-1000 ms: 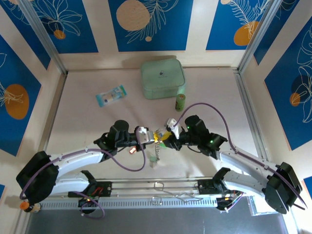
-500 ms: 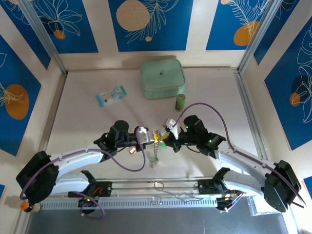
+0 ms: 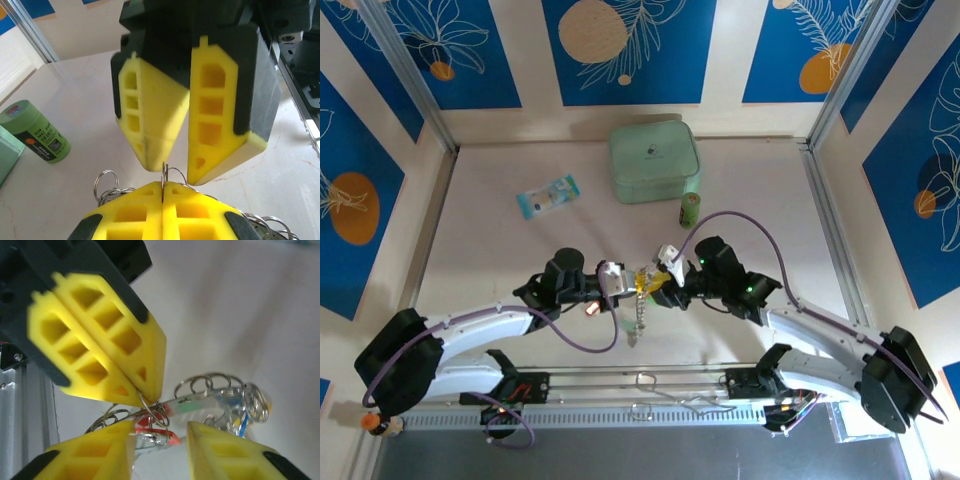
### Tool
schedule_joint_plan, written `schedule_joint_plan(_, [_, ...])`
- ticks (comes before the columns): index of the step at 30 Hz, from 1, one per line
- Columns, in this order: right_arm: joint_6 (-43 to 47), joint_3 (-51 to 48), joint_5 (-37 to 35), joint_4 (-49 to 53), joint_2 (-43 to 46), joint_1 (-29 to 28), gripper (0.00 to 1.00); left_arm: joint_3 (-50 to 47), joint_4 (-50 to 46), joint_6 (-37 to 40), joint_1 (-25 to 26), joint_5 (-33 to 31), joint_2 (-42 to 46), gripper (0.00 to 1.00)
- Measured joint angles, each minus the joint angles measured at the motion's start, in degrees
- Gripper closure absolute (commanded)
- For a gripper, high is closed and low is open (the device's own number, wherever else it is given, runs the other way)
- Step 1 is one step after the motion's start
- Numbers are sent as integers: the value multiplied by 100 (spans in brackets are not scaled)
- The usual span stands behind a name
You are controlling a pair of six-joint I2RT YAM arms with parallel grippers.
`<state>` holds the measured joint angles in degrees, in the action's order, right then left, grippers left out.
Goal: Put the keys on the keyring
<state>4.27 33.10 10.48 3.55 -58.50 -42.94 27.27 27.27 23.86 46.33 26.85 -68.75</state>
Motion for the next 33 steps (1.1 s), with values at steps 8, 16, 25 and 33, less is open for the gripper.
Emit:
schedule_joint_plan(8, [181, -289, -2, -494, 31, -20, 68, 0, 109, -111, 0, 31, 0, 100])
schedule_joint_plan(16, [302, -297, -35, -680, -2, -24, 71, -2, 195, -151, 0, 61, -48, 100])
schedule_joint_plan(25, [476, -313, -109, -756, -17, -61, 88, -2, 229, -153, -2, 55, -48, 100])
schedule_joint_plan(33, [776, -330, 33, -614, -13, -61, 100, 22, 61, -66, 0, 52, -48, 81])
